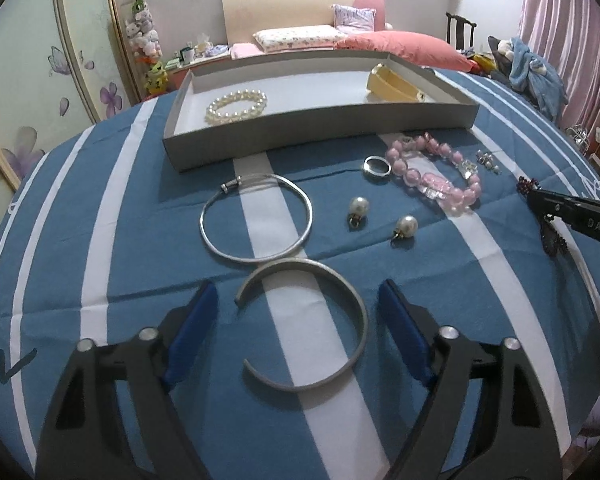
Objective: Organize jewelry
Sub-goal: 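Grasp the open silver cuff bangle with the left tool and lift it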
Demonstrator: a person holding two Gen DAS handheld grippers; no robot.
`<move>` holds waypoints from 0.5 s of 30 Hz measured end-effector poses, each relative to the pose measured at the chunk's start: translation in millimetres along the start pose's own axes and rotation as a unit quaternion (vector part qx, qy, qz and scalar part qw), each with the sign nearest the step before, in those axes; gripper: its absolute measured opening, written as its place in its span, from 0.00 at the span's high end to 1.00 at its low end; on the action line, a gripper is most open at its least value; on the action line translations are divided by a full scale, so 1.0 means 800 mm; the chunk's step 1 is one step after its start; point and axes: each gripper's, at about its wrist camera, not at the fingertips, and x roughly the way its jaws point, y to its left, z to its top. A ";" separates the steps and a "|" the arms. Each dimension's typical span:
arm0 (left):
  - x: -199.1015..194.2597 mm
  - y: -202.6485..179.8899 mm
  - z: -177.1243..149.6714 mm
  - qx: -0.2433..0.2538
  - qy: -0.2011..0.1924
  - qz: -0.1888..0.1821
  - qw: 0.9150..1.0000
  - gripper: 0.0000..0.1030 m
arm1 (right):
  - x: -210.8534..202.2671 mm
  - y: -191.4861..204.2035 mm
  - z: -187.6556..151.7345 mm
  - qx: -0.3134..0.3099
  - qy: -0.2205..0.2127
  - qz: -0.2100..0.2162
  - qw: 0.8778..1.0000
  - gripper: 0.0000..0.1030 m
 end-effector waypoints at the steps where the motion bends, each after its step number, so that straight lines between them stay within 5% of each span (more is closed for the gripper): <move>1: -0.001 0.001 0.000 -0.003 -0.001 -0.003 1.000 0.29 | 0.000 0.000 0.000 0.000 0.000 0.000 1.000 0.89; 6: -0.004 0.000 -0.002 0.000 -0.005 -0.001 1.000 0.39 | 0.001 0.003 0.000 -0.002 0.002 0.003 1.000 0.89; 15: -0.005 -0.002 -0.002 -0.007 -0.006 -0.003 1.000 0.40 | 0.001 0.008 -0.002 -0.007 0.003 0.006 1.000 0.89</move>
